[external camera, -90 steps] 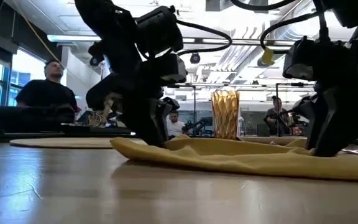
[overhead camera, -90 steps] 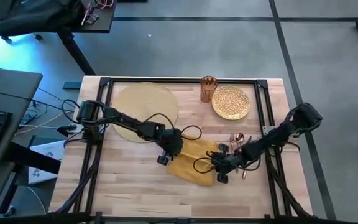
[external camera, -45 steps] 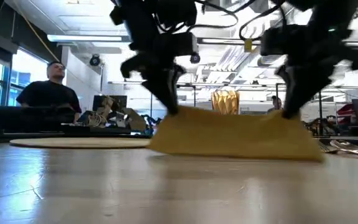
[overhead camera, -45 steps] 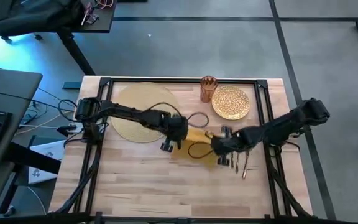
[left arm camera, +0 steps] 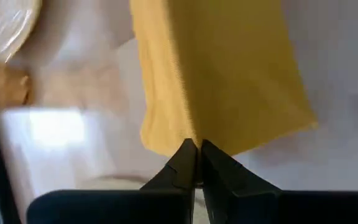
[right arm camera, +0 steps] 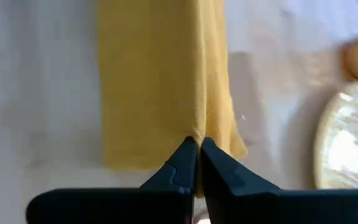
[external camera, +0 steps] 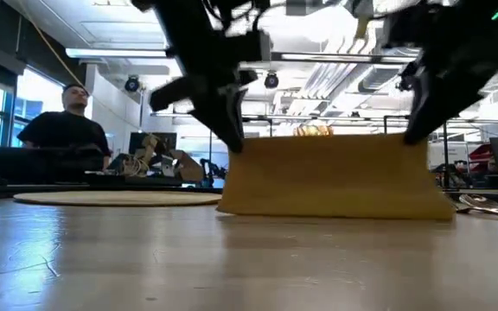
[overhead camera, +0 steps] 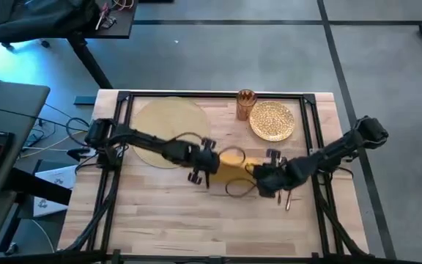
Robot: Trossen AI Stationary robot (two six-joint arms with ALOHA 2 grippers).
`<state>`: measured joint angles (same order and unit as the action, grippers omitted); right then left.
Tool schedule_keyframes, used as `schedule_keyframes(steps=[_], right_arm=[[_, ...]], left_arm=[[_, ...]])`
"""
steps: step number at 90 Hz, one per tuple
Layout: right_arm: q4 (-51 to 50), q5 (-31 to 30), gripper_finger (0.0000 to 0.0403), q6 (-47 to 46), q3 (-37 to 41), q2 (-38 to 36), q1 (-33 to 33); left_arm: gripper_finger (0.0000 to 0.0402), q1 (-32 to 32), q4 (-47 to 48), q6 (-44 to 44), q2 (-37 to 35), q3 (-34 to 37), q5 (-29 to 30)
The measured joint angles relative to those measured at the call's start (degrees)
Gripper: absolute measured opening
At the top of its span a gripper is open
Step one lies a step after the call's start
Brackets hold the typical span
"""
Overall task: Set table place
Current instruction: Fold the yellow table napkin
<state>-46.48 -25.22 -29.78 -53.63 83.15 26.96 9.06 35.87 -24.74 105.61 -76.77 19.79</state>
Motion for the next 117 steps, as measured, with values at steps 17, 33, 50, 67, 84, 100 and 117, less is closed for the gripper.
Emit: schedule_keyframes(steps=[17, 33, 50, 67, 84, 100, 117], right_arm=[[0.49, 10.51, 0.0, 3.5, -5.69, -3.51, 1.79], [0.77, 11.22, 0.0, 10.69, -1.84, -5.75, -3.09], [-0.18, -2.29, 0.0, 12.17, 2.48, -5.7, -11.86], [5.06, -1.71, 0.0, 7.7, 4.64, -5.21, -12.51], [27.65, 4.28, 0.0, -0.8, 16.0, -2.09, -3.38], [34.71, 10.95, 0.0014, -10.13, 19.11, 2.01, 0.89], [35.31, 18.12, 0.011, -10.76, 15.29, 0.97, 1.05]], left_arm=[[0.0, 3.48, 5.29, 1.18, -4.45, -3.48, -4.06], [0.0, -0.48, 5.58, -0.27, -5.54, -1.78, -6.6], [0.0, -7.34, -1.94, -4.78, -3.17, -0.62, 0.31], [0.0, -8.22, -8.58, -5.15, -3.07, 1.54, 3.02], [0.0, -1.36, -14.41, -3.41, -2.83, 13.57, -5.55], [0.0007, 6.72, -13.5, 0.81, -2.83, 17.99, -8.5], [0.0038, 13.13, -6.29, 8.0, -4.57, 13.57, -10.42]])
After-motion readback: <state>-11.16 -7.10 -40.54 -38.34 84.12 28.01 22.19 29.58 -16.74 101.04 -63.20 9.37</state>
